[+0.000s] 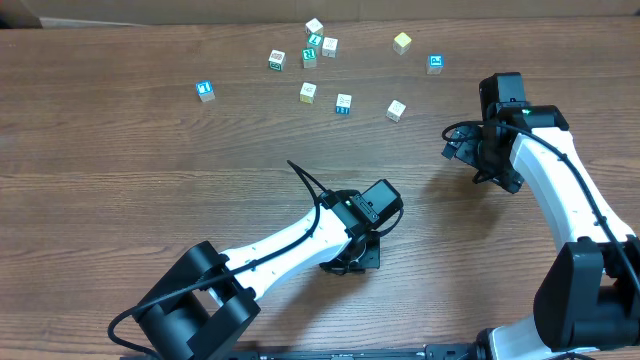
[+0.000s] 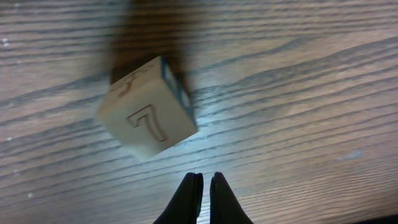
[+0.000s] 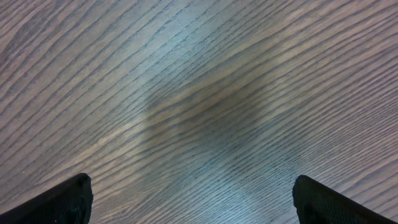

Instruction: Form a circle

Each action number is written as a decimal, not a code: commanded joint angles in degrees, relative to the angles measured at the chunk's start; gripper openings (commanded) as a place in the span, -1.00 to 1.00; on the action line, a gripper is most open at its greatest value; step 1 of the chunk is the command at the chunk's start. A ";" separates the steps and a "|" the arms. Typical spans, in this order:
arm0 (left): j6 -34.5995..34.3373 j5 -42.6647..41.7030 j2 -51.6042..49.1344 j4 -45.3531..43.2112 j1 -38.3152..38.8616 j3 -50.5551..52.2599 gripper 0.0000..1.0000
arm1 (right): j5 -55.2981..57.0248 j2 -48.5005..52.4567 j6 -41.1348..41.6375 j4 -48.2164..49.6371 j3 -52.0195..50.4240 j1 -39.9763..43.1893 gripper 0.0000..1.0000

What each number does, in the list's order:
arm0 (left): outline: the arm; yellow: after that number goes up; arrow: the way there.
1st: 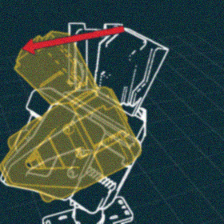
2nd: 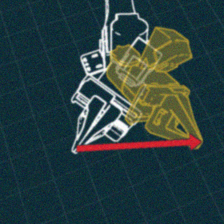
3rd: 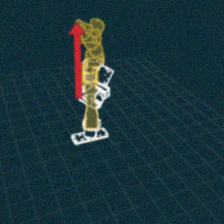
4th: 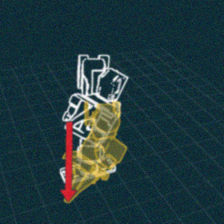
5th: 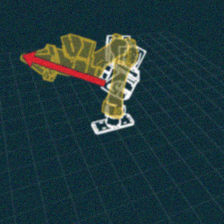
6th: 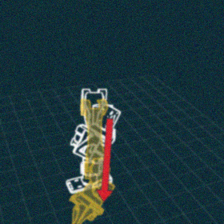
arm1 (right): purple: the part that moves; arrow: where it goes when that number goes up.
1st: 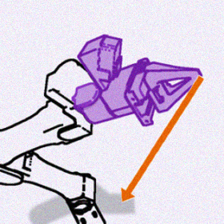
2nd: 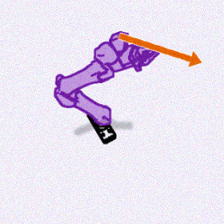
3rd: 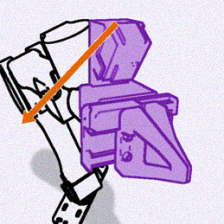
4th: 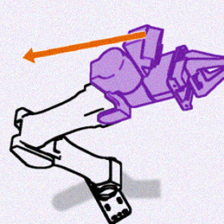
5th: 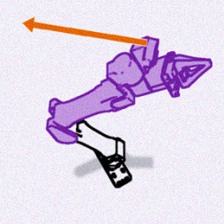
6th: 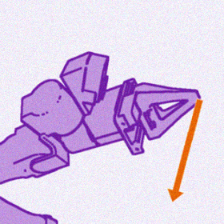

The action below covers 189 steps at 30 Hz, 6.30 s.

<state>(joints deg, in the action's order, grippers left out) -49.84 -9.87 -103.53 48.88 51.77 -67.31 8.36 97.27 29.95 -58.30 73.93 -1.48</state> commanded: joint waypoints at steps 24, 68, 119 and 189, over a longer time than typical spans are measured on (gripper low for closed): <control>3.26 -1.53 -0.72 3.02 -2.51 0.20 -0.92 | 0.61 -1.05 0.04 0.13 0.66 0.22 1.00; 0.48 3.93 -0.72 -0.35 -1.99 0.20 -0.78 | 0.61 -1.05 0.04 0.13 0.66 0.22 1.00; 2.10 0.98 -0.72 0.55 -3.74 0.20 -0.67 | 0.61 -1.05 0.02 0.15 0.66 0.22 1.00; 5.22 6.93 -0.72 -2.62 -3.76 0.20 -0.03 | 0.61 -1.05 0.04 0.13 0.66 0.22 1.00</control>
<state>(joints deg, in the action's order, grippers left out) -44.80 -4.80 -103.53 46.44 47.99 -67.29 8.36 97.27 29.98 -58.33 73.93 -1.48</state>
